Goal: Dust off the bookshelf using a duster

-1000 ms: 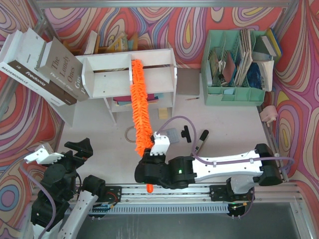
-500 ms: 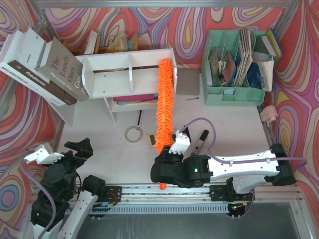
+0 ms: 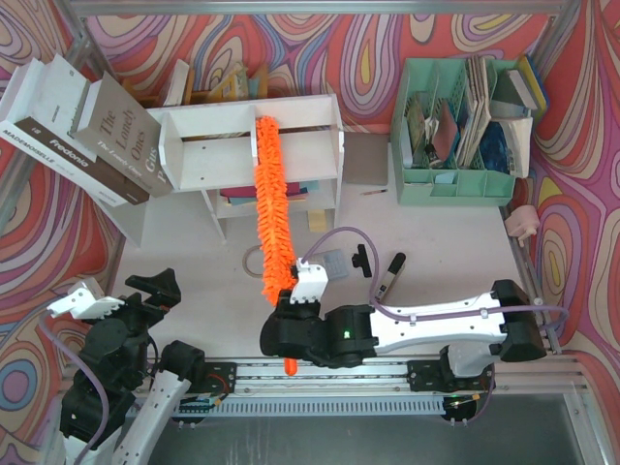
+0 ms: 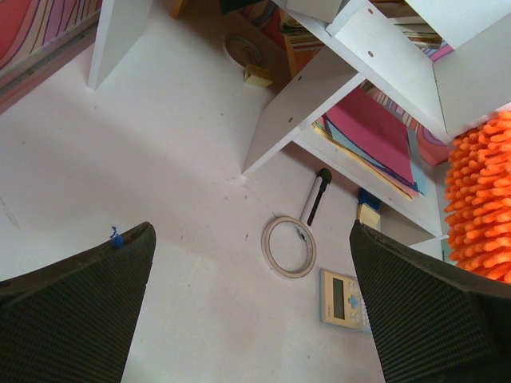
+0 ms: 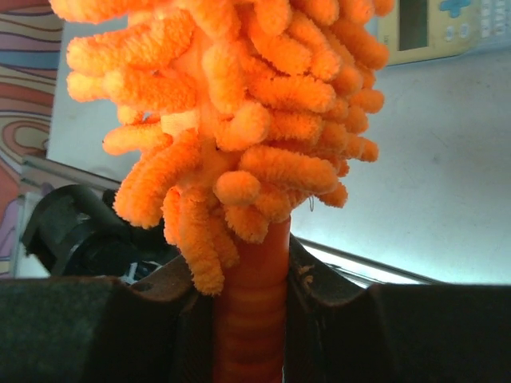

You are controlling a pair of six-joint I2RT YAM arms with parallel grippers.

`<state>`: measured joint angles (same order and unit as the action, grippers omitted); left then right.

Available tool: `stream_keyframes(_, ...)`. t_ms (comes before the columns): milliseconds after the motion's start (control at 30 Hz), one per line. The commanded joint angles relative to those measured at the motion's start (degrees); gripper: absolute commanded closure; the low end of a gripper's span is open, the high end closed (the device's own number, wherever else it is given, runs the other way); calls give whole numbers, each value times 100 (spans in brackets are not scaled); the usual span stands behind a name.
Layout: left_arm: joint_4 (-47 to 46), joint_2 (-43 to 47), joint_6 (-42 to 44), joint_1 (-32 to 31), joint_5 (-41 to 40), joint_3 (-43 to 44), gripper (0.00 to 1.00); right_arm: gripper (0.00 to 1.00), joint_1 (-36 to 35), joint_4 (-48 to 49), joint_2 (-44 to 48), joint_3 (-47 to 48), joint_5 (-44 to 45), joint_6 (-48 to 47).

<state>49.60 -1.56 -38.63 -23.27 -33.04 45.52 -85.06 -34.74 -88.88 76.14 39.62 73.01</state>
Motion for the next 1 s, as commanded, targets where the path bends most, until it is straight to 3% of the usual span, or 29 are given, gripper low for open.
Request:
stream_keyframes(0, -21, 0, -37, -29, -43, -70, 1, 100, -11, -370, 484, -383, 520, 558)
stream_keyframes(167, -13, 19, -34, -29, -53, -69, 1, 100, -11, -1433, 903, -611, 909, 1727)
stream_keyframes(367, -28, 33, -31, -27, -45, -72, 2, 100, -11, -1669, 1095, -740, 1028, 2090)
stream_keyframes(600, -21, 47, -37, -26, -32, -78, 1, 100, -11, -1814, 1048, -435, 1221, 1951)
stream_keyframes(967, -30, 8, -30, -24, -26, -78, 2, 100, -37, -859, 1435, -447, 1359, 826)
